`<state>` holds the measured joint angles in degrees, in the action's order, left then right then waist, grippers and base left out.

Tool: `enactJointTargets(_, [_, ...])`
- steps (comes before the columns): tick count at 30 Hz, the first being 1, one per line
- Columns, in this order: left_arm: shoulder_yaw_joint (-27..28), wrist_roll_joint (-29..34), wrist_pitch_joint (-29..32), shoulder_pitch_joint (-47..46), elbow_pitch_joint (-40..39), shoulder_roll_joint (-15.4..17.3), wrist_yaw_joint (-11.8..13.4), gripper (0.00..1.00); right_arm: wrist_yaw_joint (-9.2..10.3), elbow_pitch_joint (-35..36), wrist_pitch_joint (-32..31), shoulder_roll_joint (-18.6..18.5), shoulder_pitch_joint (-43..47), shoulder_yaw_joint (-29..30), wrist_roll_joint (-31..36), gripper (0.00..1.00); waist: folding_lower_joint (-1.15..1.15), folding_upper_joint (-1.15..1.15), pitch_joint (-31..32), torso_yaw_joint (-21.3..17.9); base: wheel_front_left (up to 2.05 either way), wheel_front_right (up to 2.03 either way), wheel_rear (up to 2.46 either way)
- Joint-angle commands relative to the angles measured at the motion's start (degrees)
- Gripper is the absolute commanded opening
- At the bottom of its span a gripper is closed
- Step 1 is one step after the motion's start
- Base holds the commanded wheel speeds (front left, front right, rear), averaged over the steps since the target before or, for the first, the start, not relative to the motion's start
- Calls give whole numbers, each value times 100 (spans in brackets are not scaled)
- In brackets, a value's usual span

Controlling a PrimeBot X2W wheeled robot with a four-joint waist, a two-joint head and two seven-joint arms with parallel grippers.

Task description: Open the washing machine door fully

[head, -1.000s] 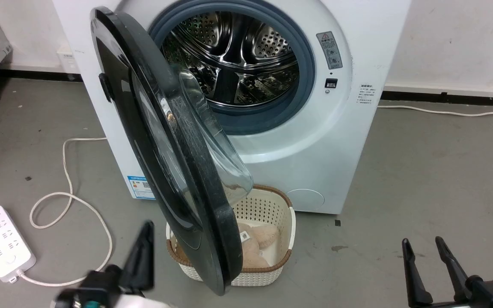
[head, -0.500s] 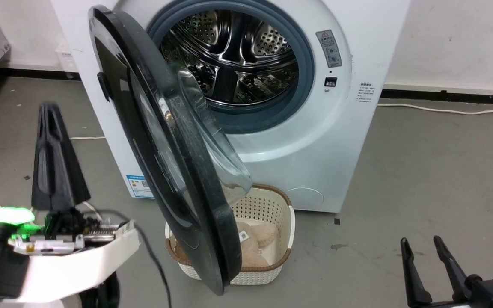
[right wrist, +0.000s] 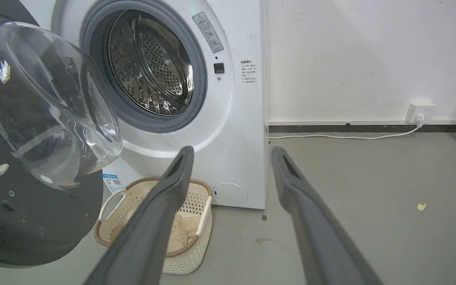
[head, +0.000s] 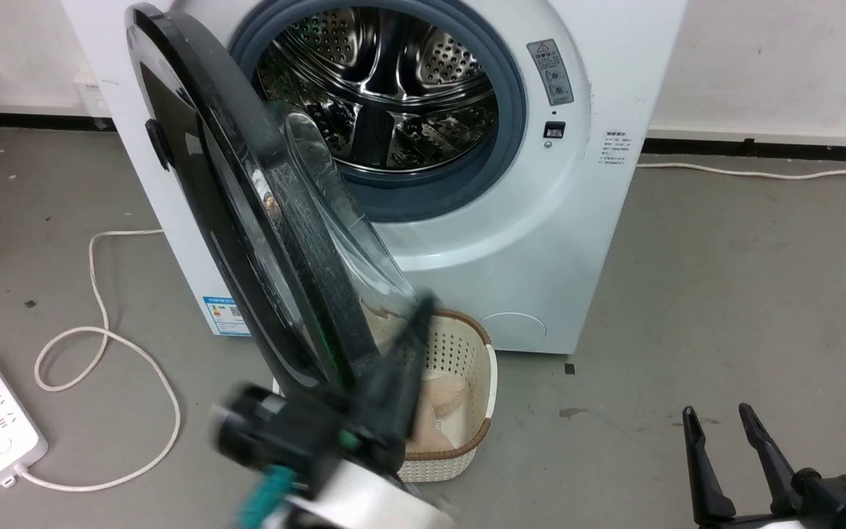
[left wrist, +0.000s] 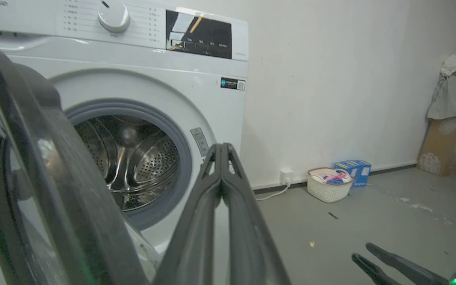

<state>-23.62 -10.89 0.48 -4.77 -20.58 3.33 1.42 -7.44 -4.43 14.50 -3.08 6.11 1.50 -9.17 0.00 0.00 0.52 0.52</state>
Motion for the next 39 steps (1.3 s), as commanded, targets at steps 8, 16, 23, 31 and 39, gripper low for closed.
enactJointTargets(8, [-415, -619, -128, 283, 1374, -39, 191, 0, -5, -35, 44, 20, -151, -42, -40, 100, 0, 0, -121, -58, 0, 0, 0])
enactJointTargets(16, [-166, -830, -417, 73, 2321, -37, 432, 0, -5, -46, 47, 20, -189, -27, -45, 100, 0, 0, -230, -1, 0, 0, 0])
enactJointTargets(23, [-140, -838, -571, 207, 2498, 119, 396, 0, -5, -109, 48, 20, -127, -19, -24, 100, 0, 0, -103, 373, 0, 0, 0])
enactJointTargets(31, [-127, -846, -558, 524, 2271, 241, 526, 0, -5, -138, 49, 20, -17, 15, -48, 100, 0, 0, 39, 1220, 0, 0, 0])
enactJointTargets(39, [252, -933, -567, 699, 2017, 504, 747, 0, -5, -116, 49, 20, -41, -93, -30, 100, 0, 0, -26, 1841, 0, 0, 0])
